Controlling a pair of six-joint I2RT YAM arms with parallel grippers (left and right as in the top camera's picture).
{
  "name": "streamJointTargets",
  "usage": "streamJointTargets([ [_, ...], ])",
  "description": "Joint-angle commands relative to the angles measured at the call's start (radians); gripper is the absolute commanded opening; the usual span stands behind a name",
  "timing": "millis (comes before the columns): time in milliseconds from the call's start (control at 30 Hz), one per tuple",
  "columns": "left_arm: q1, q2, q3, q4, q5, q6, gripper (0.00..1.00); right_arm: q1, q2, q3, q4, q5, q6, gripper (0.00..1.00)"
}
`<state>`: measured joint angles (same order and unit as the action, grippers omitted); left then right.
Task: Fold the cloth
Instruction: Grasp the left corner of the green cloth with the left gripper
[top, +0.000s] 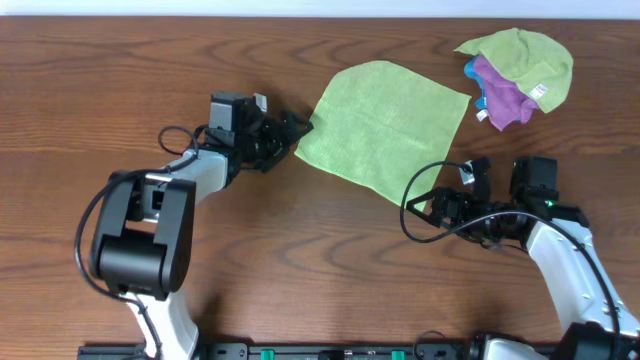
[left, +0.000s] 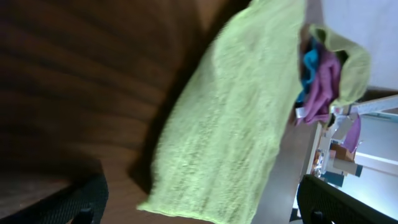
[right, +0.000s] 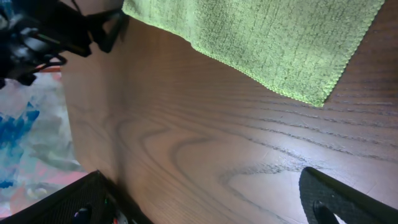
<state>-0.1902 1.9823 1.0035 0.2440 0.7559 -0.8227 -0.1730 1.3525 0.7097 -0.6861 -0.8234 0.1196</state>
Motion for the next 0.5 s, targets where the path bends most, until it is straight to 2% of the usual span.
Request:
streamJointTargets([
  [0, -0.017, 0.039, 0.009, 0.0, 0.005, -0.024, 0.98, -0.003, -0.012, -0.005, 0.003, -0.027, 0.007, 0.99],
  [200, -0.077, 0.053, 0.009, 0.027, -0.016, -0.032, 0.96, -0.003, -0.012, -0.005, 0.005, -0.027, 0.007, 0.99],
  [267, -0.101, 0.053, 0.009, 0.026, -0.048, -0.031, 1.0, -0.003, -0.012, -0.005, 0.006, -0.027, 0.008, 0.99],
  [367, -0.126, 0.053, 0.009, 0.026, -0.096, -0.031, 0.86, -0.003, -0.012, -0.005, 0.005, -0.027, 0.016, 0.99],
  [400, -0.132, 0.053, 0.008, 0.026, -0.113, -0.031, 0.78, -0.003, -0.012, -0.005, 0.005, -0.027, 0.021, 0.99],
  [433, -0.135, 0.054, 0.009, 0.026, -0.124, -0.031, 0.64, -0.003, -0.012, -0.005, 0.005, -0.027, 0.023, 0.99],
  [467, -0.138, 0.054, 0.009, 0.026, -0.136, -0.031, 0.55, -0.003, -0.012, -0.005, 0.005, -0.027, 0.023, 0.99],
])
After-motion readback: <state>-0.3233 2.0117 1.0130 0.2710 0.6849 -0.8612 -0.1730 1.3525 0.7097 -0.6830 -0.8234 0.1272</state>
